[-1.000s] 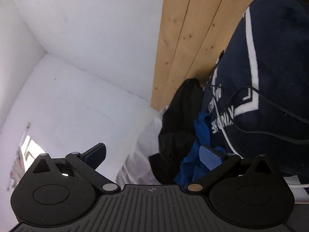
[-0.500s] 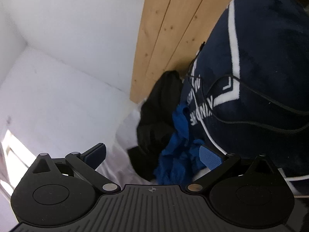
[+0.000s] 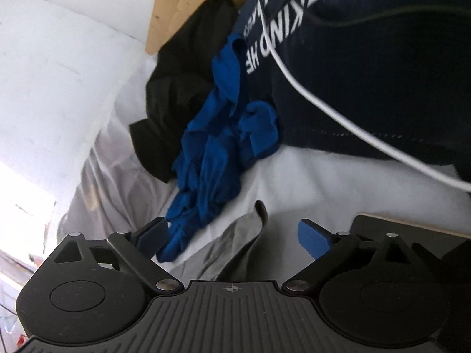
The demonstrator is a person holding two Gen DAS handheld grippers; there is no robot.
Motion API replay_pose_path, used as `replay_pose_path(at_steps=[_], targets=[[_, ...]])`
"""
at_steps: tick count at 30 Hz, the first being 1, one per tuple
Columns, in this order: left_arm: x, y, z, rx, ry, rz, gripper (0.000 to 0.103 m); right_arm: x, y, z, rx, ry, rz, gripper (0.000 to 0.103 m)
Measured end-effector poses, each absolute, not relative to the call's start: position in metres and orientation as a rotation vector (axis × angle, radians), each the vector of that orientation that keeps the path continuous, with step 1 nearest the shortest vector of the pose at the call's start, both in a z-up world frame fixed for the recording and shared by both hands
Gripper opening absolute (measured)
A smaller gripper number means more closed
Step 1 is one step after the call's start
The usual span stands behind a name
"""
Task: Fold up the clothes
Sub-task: 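Grasp the grey sleeve cuff with the right gripper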
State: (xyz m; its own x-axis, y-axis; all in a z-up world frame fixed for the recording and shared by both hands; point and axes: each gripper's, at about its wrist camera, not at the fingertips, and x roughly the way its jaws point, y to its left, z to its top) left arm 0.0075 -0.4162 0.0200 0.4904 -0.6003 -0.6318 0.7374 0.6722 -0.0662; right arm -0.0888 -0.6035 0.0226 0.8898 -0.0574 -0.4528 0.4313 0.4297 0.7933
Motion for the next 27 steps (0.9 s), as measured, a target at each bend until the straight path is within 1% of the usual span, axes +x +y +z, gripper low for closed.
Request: replay_pose_path(at_steps=[2,4,7,8,9,10,11,12,13,14,16,18,22,27], targets=[[0.009,-0.413,0.02,0.213,0.673,-0.816,0.017,-0.076,-0.603,0.017,1.079,0.408,-0.311,0.089],[0.01,-0.411,0.02,0.201,0.675,-0.811,0.017,-0.06,-0.602,0.011,1.064,0.439,-0.303,0.087],[0.012,-0.411,0.019,0.181,0.681,-0.805,0.017,-0.047,-0.603,-0.001,1.084,0.488,-0.32,0.075],[0.012,-0.411,0.019,0.177,0.682,-0.803,0.017,-0.042,-0.604,-0.007,1.097,0.505,-0.327,0.066],[0.013,-0.412,0.018,0.171,0.684,-0.803,0.017,-0.04,-0.606,-0.012,1.119,0.519,-0.327,0.061],[0.013,-0.412,0.017,0.166,0.687,-0.804,0.017,-0.038,-0.607,-0.015,1.138,0.526,-0.328,0.05],[0.013,-0.412,0.016,0.162,0.689,-0.804,0.017,-0.038,-0.608,-0.017,1.15,0.526,-0.333,0.043],[0.014,-0.412,0.015,0.158,0.691,-0.803,0.017,-0.039,-0.609,-0.017,1.156,0.518,-0.341,0.039],[0.014,-0.412,0.014,0.153,0.693,-0.803,0.017,-0.04,-0.61,-0.017,1.162,0.51,-0.348,0.032],[0.014,-0.411,0.014,0.147,0.694,-0.802,0.017,-0.042,-0.611,-0.017,1.167,0.502,-0.354,0.02],[0.015,-0.41,0.012,0.137,0.696,-0.801,0.017,-0.042,-0.611,-0.016,1.163,0.491,-0.34,0.006],[0.015,-0.407,0.012,0.126,0.696,-0.801,0.017,-0.041,-0.608,-0.014,1.147,0.482,-0.32,0.004],[0.014,-0.397,0.017,0.102,0.689,-0.804,0.017,-0.04,-0.598,-0.002,1.101,0.454,-0.286,0.004],[0.012,-0.374,0.033,0.043,0.643,-0.82,0.017,-0.044,-0.577,0.037,1.011,0.338,-0.162,0.003]])
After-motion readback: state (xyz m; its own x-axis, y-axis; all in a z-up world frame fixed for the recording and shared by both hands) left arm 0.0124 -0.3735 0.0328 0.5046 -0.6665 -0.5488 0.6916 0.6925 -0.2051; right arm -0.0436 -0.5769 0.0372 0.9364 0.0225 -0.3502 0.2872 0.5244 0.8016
